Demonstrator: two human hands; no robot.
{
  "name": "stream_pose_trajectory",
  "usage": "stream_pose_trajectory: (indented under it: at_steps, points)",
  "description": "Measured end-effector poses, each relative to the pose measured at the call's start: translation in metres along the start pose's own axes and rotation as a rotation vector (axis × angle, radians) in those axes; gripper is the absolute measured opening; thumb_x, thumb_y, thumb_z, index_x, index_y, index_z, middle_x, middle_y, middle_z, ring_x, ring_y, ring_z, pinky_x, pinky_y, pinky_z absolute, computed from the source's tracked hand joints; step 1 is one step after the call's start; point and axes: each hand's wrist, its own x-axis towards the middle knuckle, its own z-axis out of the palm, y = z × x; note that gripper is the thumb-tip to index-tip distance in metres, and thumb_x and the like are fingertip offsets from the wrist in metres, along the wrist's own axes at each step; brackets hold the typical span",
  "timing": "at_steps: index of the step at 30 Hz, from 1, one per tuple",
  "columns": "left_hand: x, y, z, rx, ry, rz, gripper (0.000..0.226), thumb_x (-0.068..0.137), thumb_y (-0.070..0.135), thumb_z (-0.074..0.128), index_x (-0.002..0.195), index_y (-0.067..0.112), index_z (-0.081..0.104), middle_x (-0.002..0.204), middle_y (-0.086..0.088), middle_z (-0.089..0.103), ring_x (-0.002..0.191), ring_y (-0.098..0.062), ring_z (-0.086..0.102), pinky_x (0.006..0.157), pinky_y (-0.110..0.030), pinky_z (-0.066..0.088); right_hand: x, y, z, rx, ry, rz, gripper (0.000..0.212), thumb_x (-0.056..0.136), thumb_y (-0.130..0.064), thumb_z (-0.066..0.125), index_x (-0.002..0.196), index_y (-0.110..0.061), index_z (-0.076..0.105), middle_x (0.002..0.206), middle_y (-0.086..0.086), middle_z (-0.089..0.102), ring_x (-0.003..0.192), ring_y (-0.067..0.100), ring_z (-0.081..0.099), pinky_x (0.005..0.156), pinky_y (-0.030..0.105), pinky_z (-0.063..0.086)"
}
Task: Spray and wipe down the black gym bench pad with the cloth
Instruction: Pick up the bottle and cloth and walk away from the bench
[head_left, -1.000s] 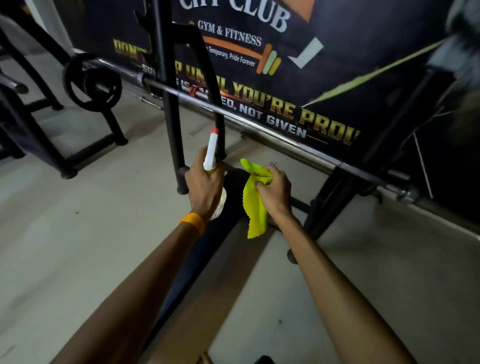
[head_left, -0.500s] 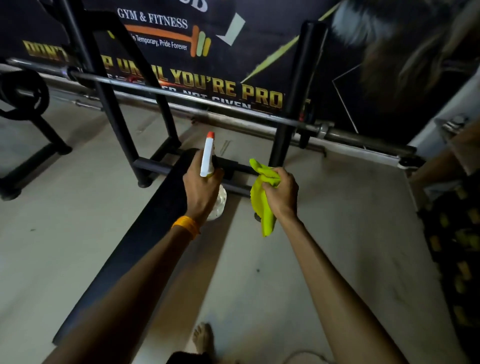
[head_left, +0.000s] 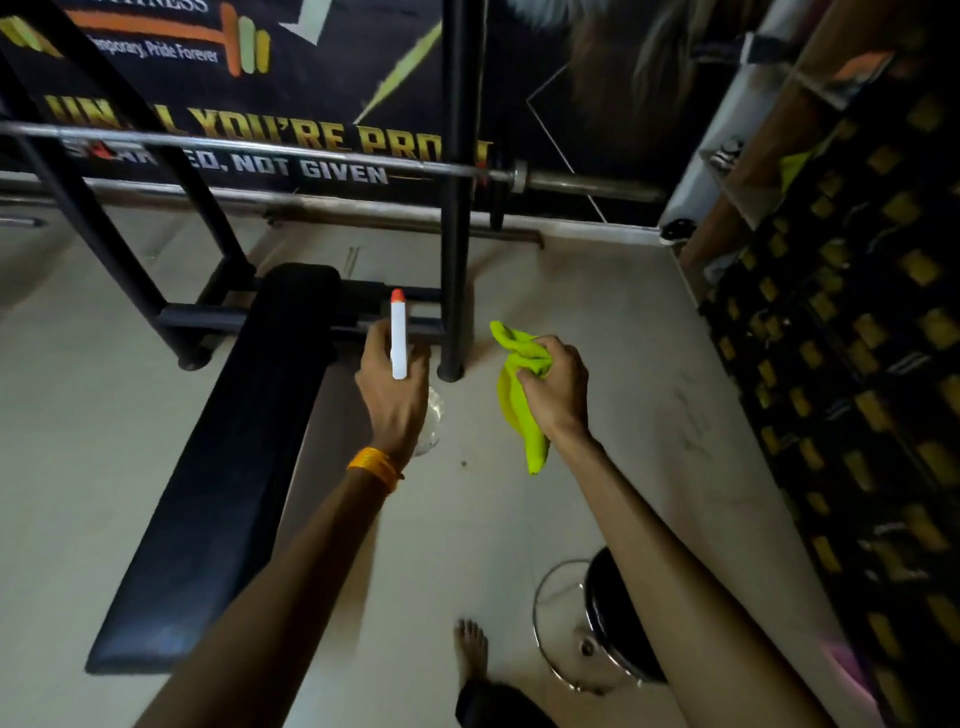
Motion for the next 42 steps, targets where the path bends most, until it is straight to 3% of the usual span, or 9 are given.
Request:
stream_pose_trajectory:
  at_steps: [5, 14, 18, 23, 26, 31, 35, 39, 42]
  points:
    - [-0.06, -0.003, 0.005, -0.012, -0.02, -0.067, 0.014, 0.089, 0.0, 0.062, 0.101, 0.007, 0.061, 0.075, 0.01, 0.059, 0.066, 0.004, 0.058, 0.063, -0.012, 0.042, -0.058, 0.041, -0.032, -0.073, -0.015, 0.111, 0.033, 0.08, -0.006, 0.066, 0.111, -0.017, 0.065, 0.113, 0.014, 0.063, 0.109, 0.031, 0.062, 0.08, 0.021, 0.039]
    - [-0.163, -0.015, 0.064, 0.01, -0.163, -0.128, 0.033, 0.092, 0.007, 0.06, 0.124, 0.01, 0.058, 0.082, 0.018, 0.055, 0.069, 0.016, 0.058, 0.062, -0.001, 0.044, -0.112, 0.127, -0.111, -0.128, 0.024, 0.241, 0.034, 0.081, -0.005, 0.066, 0.114, -0.014, 0.065, 0.114, 0.015, 0.063, 0.111, 0.032, 0.061, 0.085, 0.026, 0.042]
    - [-0.206, -0.029, 0.113, 0.065, -0.222, -0.151, 0.034, 0.092, 0.008, 0.061, 0.122, 0.021, 0.055, 0.081, 0.02, 0.055, 0.069, 0.01, 0.058, 0.071, -0.024, 0.052, -0.121, 0.179, -0.151, -0.128, 0.037, 0.271, 0.033, 0.082, -0.002, 0.066, 0.115, -0.011, 0.065, 0.114, 0.017, 0.062, 0.112, 0.034, 0.06, 0.088, 0.03, 0.044]
    - [-0.257, -0.046, 0.183, 0.088, -0.237, -0.16, 0.035, 0.095, 0.0, 0.061, 0.127, 0.013, 0.055, 0.083, 0.022, 0.054, 0.074, 0.016, 0.059, 0.066, -0.003, 0.044, -0.125, 0.267, -0.199, -0.178, 0.003, 0.303, 0.028, 0.086, -0.002, 0.063, 0.112, -0.012, 0.067, 0.113, 0.017, 0.064, 0.109, 0.035, 0.062, 0.083, 0.028, 0.043]
    - [-0.285, -0.062, 0.225, 0.073, -0.244, -0.165, 0.034, 0.098, 0.002, 0.061, 0.124, 0.02, 0.049, 0.09, 0.023, 0.054, 0.079, 0.018, 0.06, 0.067, -0.001, 0.045, -0.121, 0.32, -0.219, -0.217, -0.019, 0.313, 0.028, 0.088, -0.002, 0.06, 0.114, -0.011, 0.067, 0.112, 0.017, 0.064, 0.108, 0.035, 0.062, 0.083, 0.029, 0.042]
    - [-0.322, -0.113, 0.288, 0.052, -0.262, -0.19, 0.036, 0.098, 0.01, 0.062, 0.127, 0.026, 0.048, 0.086, 0.027, 0.06, 0.081, 0.011, 0.06, 0.073, -0.006, 0.047, -0.113, 0.407, -0.218, -0.236, -0.059, 0.353, 0.028, 0.092, -0.005, 0.063, 0.119, -0.011, 0.067, 0.111, 0.016, 0.063, 0.109, 0.036, 0.061, 0.083, 0.026, 0.039]
    - [-0.35, -0.184, 0.334, 0.086, -0.283, -0.199, 0.034, 0.101, 0.011, 0.062, 0.128, 0.026, 0.048, 0.089, 0.043, 0.06, 0.08, 0.01, 0.061, 0.075, -0.007, 0.048, -0.11, 0.482, -0.191, -0.253, -0.086, 0.362, 0.031, 0.092, -0.007, 0.063, 0.122, -0.011, 0.066, 0.113, 0.017, 0.062, 0.109, 0.035, 0.061, 0.085, 0.028, 0.043]
    - [-0.376, -0.256, 0.363, 0.082, -0.277, -0.213, 0.034, 0.102, 0.015, 0.061, 0.129, 0.029, 0.048, 0.085, 0.027, 0.062, 0.075, -0.017, 0.063, 0.074, -0.033, 0.058, -0.114, 0.551, -0.155, -0.289, -0.14, 0.342, 0.036, 0.092, -0.007, 0.061, 0.127, -0.014, 0.064, 0.114, 0.015, 0.059, 0.106, 0.034, 0.061, 0.085, 0.028, 0.044]
    - [-0.394, -0.299, 0.38, 0.12, -0.266, -0.219, 0.031, 0.104, 0.021, 0.059, 0.128, 0.035, 0.047, 0.086, 0.023, 0.062, 0.076, -0.01, 0.064, 0.072, -0.031, 0.059, -0.112, 0.593, -0.131, -0.267, -0.119, 0.376, 0.037, 0.092, -0.007, 0.06, 0.128, -0.013, 0.064, 0.114, 0.017, 0.058, 0.108, 0.034, 0.06, 0.087, 0.03, 0.044]
